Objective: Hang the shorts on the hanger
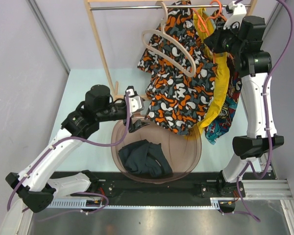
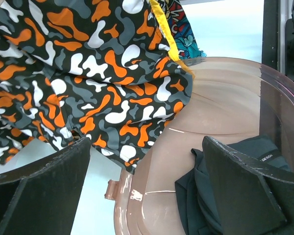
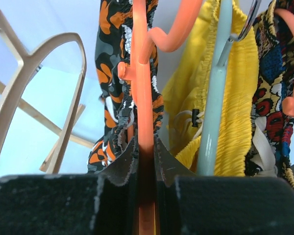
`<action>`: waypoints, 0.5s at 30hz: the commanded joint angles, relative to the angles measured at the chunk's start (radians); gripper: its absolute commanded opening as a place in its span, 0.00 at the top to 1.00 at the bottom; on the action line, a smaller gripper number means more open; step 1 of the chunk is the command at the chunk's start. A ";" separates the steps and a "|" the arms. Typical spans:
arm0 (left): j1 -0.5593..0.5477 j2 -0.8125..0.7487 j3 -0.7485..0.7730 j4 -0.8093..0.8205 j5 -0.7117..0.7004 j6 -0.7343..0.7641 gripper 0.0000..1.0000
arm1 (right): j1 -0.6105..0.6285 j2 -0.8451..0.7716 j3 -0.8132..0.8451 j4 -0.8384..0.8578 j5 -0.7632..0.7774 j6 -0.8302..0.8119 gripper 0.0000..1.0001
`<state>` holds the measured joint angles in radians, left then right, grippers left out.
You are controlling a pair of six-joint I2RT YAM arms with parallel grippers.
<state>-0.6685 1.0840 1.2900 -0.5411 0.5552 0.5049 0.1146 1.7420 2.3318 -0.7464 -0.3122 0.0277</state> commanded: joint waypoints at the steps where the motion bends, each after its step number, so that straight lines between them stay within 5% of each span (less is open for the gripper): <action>1: 0.015 -0.018 -0.001 0.026 0.026 -0.012 0.00 | 0.013 -0.019 -0.012 0.166 0.044 0.035 1.00; 15: 0.032 -0.015 -0.001 0.012 0.031 -0.008 0.00 | 0.056 0.027 -0.017 0.222 0.100 0.028 1.00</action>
<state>-0.6495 1.0843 1.2884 -0.5407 0.5613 0.5049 0.1490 1.7580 2.2898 -0.6605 -0.2508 0.0582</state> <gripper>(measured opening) 0.996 0.122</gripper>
